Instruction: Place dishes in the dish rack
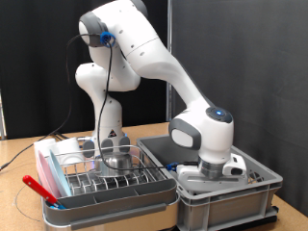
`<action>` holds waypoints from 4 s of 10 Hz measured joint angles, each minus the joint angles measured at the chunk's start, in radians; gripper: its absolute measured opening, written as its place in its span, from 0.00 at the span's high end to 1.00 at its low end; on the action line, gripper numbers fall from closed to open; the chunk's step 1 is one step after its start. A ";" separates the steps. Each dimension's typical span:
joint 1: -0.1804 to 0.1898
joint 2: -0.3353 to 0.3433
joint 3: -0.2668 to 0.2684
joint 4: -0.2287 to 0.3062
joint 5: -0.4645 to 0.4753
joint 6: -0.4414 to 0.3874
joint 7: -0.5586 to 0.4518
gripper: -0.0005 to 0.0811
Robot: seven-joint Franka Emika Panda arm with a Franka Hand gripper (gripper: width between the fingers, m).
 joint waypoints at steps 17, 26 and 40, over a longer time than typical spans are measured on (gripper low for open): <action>-0.198 0.017 0.233 0.016 0.278 -0.101 -0.221 0.87; -0.485 -0.028 0.541 0.093 0.488 -0.376 -0.349 0.87; -0.577 0.154 0.471 0.258 1.042 -0.528 -0.179 0.87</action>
